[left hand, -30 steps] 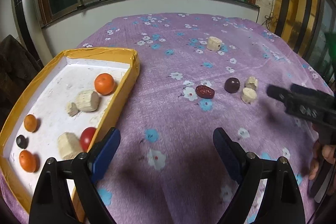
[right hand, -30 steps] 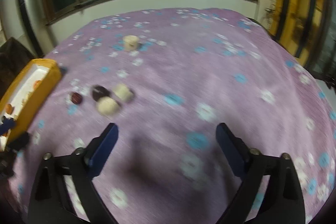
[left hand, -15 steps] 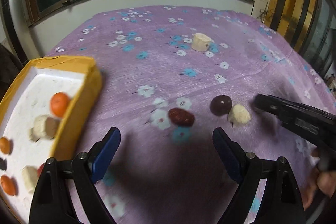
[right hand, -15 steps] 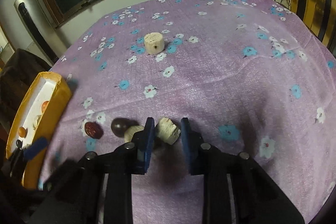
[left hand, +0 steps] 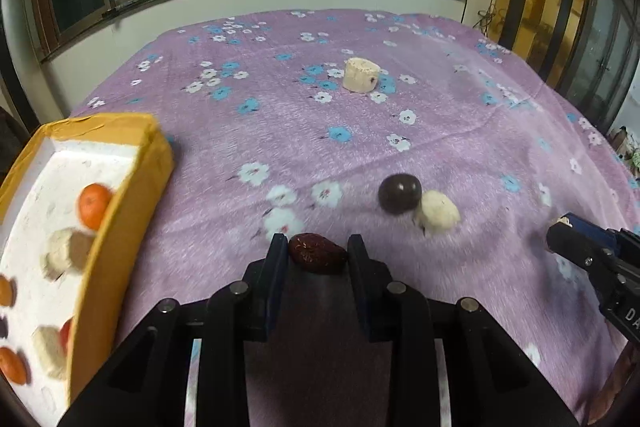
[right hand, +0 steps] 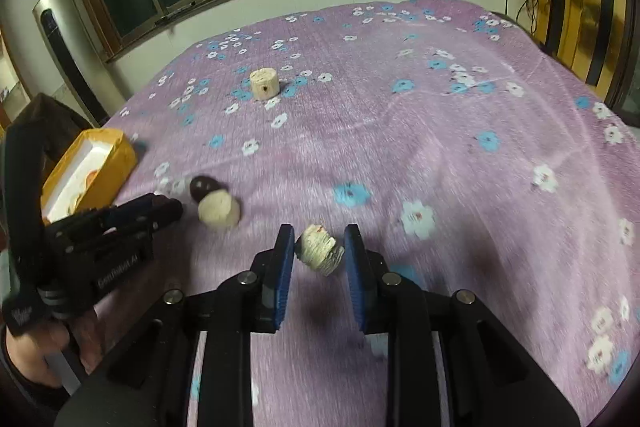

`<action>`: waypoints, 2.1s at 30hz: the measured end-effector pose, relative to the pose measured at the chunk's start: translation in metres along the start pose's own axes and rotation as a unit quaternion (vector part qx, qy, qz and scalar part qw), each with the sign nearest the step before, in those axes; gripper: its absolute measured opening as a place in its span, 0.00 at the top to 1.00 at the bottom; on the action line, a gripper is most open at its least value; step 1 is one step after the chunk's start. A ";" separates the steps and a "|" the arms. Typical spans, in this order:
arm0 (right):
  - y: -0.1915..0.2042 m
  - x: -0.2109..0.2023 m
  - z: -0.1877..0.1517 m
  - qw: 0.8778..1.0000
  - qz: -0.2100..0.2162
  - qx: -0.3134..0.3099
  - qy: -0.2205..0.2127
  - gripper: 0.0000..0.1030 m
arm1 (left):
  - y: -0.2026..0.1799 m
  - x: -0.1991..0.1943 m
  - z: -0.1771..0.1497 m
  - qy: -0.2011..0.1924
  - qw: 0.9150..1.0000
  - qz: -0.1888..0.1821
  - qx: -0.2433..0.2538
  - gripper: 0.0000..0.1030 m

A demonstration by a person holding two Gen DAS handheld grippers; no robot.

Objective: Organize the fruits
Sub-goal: 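Grasp a red date with the left tool while the right tool grasps a cream cylinder, then carry the red date and cream cylinder over the tray with both tools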

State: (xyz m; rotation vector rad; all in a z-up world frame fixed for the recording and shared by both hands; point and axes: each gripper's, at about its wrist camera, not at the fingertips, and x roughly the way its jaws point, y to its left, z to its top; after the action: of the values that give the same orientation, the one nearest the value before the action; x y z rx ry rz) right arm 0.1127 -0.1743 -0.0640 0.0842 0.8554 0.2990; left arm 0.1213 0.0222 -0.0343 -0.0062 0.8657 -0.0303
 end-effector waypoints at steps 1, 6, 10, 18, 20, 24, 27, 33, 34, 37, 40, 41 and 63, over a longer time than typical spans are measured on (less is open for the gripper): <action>0.000 -0.003 -0.002 1.000 -0.002 -0.003 -0.003 0.74 | 0.003 -0.008 -0.003 -0.005 1.000 0.002 -0.003 0.71; 0.013 -0.029 -0.020 1.000 0.002 -0.010 -0.025 0.74 | 0.017 -0.046 -0.023 -0.022 1.000 0.003 -0.008 0.71; 0.027 -0.050 -0.032 0.999 0.006 -0.020 -0.045 0.74 | 0.030 -0.069 -0.038 -0.028 0.999 0.006 -0.017 0.71; 0.064 -0.082 -0.055 0.996 0.011 -0.050 -0.073 0.74 | 0.069 -0.109 -0.060 -0.046 0.998 0.020 -0.041 0.71; 0.072 -0.086 -0.057 0.996 0.016 -0.055 -0.075 0.74 | 0.078 -0.114 -0.061 -0.049 0.997 0.026 -0.048 0.71; 0.095 -0.085 -0.058 0.994 0.032 -0.067 -0.074 0.74 | 0.097 -0.125 -0.063 -0.056 0.996 0.040 -0.063 0.71; 0.118 -0.082 -0.056 0.993 0.047 -0.081 -0.073 0.74 | 0.110 -0.129 -0.065 -0.058 0.994 0.049 -0.075 0.71; 0.153 -0.075 -0.055 0.990 0.069 -0.098 -0.070 0.74 | 0.128 -0.133 -0.068 -0.058 0.992 0.061 -0.089 0.71; 0.158 -0.075 -0.055 0.990 0.072 -0.101 -0.070 0.74 | 0.131 -0.134 -0.069 -0.058 0.992 0.063 -0.092 0.71; 0.173 -0.072 -0.053 0.988 0.081 -0.106 -0.071 0.74 | 0.140 -0.135 -0.071 -0.057 0.991 0.071 -0.098 0.71; 0.187 -0.068 -0.049 0.987 0.090 -0.114 -0.070 0.74 | 0.149 -0.136 -0.072 -0.058 0.990 0.079 -0.104 0.71; 0.192 -0.067 -0.048 0.986 0.093 -0.117 -0.071 0.74 | 0.152 -0.136 -0.072 -0.057 0.989 0.081 -0.108 0.71; 0.277 -0.008 -0.007 0.979 0.142 -0.140 -0.051 0.73 | 0.219 -0.120 -0.066 -0.038 0.978 0.132 -0.159 0.71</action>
State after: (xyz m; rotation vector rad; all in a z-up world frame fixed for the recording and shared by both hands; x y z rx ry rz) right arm 0.0402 0.0881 -0.0097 -0.0405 0.6922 0.6756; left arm -0.0016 0.2448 0.0102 -0.1904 0.7825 0.3559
